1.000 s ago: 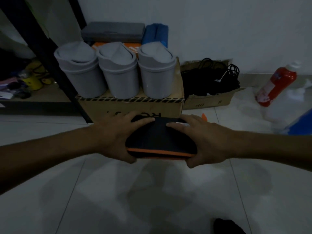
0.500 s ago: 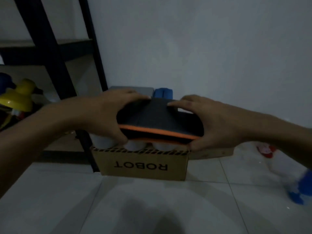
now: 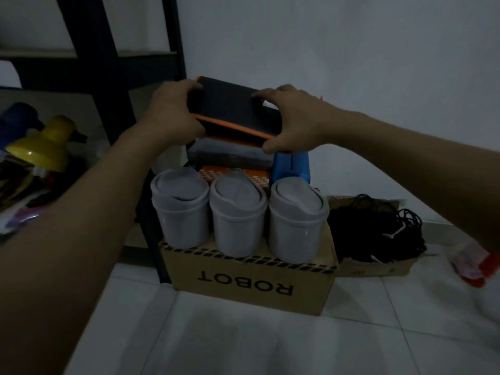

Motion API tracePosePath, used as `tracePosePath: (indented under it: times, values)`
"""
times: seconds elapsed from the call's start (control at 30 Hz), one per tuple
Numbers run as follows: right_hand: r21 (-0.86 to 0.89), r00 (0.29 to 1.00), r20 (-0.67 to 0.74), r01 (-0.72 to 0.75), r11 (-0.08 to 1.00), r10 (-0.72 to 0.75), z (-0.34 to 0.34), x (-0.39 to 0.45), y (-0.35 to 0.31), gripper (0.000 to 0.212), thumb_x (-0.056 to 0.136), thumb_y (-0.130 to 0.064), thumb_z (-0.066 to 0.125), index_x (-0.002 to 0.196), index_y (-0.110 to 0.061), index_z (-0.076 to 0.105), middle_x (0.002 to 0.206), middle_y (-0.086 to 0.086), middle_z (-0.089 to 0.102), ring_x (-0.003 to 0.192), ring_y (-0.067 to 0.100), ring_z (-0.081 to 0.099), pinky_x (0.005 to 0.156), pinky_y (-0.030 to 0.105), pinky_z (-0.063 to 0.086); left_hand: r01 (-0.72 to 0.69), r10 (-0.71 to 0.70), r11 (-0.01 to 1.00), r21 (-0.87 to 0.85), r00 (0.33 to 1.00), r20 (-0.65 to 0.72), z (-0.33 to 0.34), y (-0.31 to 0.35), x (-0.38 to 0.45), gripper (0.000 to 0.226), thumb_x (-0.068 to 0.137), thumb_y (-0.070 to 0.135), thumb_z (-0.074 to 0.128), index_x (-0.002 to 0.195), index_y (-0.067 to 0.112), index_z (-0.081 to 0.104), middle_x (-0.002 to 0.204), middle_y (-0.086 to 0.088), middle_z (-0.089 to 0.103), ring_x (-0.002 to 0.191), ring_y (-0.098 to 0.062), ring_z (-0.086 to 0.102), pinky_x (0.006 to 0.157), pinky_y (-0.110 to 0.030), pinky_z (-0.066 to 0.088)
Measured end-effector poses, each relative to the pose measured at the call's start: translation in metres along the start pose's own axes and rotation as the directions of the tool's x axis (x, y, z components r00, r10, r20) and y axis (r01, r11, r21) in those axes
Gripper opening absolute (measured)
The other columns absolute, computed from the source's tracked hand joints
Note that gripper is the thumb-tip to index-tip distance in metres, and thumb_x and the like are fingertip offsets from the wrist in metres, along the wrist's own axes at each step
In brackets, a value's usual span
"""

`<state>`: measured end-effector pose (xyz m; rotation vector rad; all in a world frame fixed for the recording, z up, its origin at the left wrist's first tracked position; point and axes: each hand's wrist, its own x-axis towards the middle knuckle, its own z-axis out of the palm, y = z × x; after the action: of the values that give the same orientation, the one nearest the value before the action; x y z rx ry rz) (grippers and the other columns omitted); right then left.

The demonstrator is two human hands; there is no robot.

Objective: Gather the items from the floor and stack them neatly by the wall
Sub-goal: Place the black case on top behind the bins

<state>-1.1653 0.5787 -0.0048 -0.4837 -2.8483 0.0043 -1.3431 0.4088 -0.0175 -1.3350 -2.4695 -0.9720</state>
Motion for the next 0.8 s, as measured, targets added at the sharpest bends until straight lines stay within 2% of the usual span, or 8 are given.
tracePosePath:
  times: [0.13,0.2,0.3,0.37,0.47,0.53,0.63,0.8]
  values:
    - [-0.009,1.0,0.031,0.005,1.0,-0.004,0.021,0.059,0.008,0.108,0.064,-0.062,0.074,0.153,-0.03,0.022,0.141,0.012,0.041,0.122,0.031,0.046,0.097,0.046,0.049,0.163,-0.2,0.954,-0.253,0.971,-0.13,0.03,-0.029,0.021,0.064,0.071,0.006,0.079,0.129,0.016,0.054,0.125,-0.007,0.06,0.114,-0.023,0.058,0.088,-0.029,0.049]
    - [-0.034,0.999,0.038,0.008,0.999,-0.007,0.034,0.084,0.011,0.108,0.065,-0.062,0.074,0.153,-0.03,0.022,0.141,0.014,0.041,0.123,0.034,0.046,0.099,0.048,0.048,0.213,-0.253,0.926,-0.311,0.963,-0.092,0.043,-0.038,0.029,0.056,0.078,-0.001,0.071,0.127,0.02,0.054,0.111,-0.003,0.06,0.106,-0.021,0.059,0.08,-0.026,0.046]
    - [-0.012,0.997,0.077,-0.008,1.0,0.009,0.057,0.108,0.019,0.106,0.065,-0.059,0.076,0.153,-0.029,0.024,0.142,0.014,0.042,0.124,0.034,0.047,0.1,0.045,0.047,0.296,-0.309,0.902,-0.315,0.951,0.009,0.06,-0.051,0.037,0.059,0.083,-0.001,0.064,0.135,0.021,0.049,0.108,0.003,0.056,0.108,-0.019,0.056,0.085,-0.025,0.045]
    - [0.005,0.995,0.101,-0.022,1.0,0.021,0.073,0.117,0.025,0.105,0.066,-0.057,0.077,0.153,-0.029,0.026,0.144,0.013,0.041,0.125,0.034,0.047,0.101,0.044,0.047,0.328,-0.32,0.903,-0.277,0.944,0.073,0.069,-0.059,0.041,0.036,0.086,0.0,0.06,0.109,0.027,0.052,0.093,0.007,0.052,0.103,-0.019,0.054,0.081,-0.024,0.043]
    - [0.042,0.989,0.142,-0.041,0.998,0.035,0.09,0.124,0.036,0.098,0.071,-0.044,0.082,0.152,-0.029,0.03,0.147,0.012,0.04,0.128,0.033,0.046,0.103,0.042,0.046,0.327,-0.301,0.917,-0.229,0.943,0.142,0.084,-0.066,0.041,0.043,0.089,0.005,0.057,0.127,0.026,0.051,0.127,-0.007,0.056,0.115,-0.024,0.053,0.097,-0.026,0.045]
    - [0.06,0.986,0.163,-0.051,0.997,0.04,0.096,0.127,0.044,0.094,0.074,-0.037,0.083,0.152,-0.028,0.031,0.148,0.012,0.039,0.13,0.032,0.045,0.104,0.04,0.045,0.335,-0.302,0.921,-0.199,0.937,0.178,0.092,-0.07,0.041,0.065,0.089,0.007,0.055,0.15,0.018,0.037,0.152,-0.01,0.041,0.132,-0.028,0.046,0.11,-0.032,0.04]
    - [0.112,0.982,0.18,-0.07,0.991,0.049,0.103,0.129,0.057,0.092,0.076,-0.034,0.082,0.151,-0.031,0.03,0.15,0.01,0.036,0.134,0.031,0.041,0.105,0.039,0.042,0.335,-0.305,0.926,-0.174,0.935,0.179,0.096,-0.071,0.047,0.068,0.089,0.008,0.054,0.153,0.016,0.033,0.154,-0.011,0.039,0.135,-0.03,0.044,0.112,-0.034,0.038]
    - [0.18,0.977,0.206,-0.097,0.979,0.059,0.112,0.132,0.063,0.094,0.076,-0.031,0.082,0.154,-0.034,0.031,0.157,0.004,0.033,0.139,0.028,0.038,0.111,0.041,0.04,0.335,-0.315,0.935,-0.114,0.935,0.166,0.097,-0.073,0.054,0.06,0.09,0.012,0.057,0.148,0.017,0.042,0.145,-0.011,0.049,0.127,-0.03,0.05,0.098,-0.025,0.038]
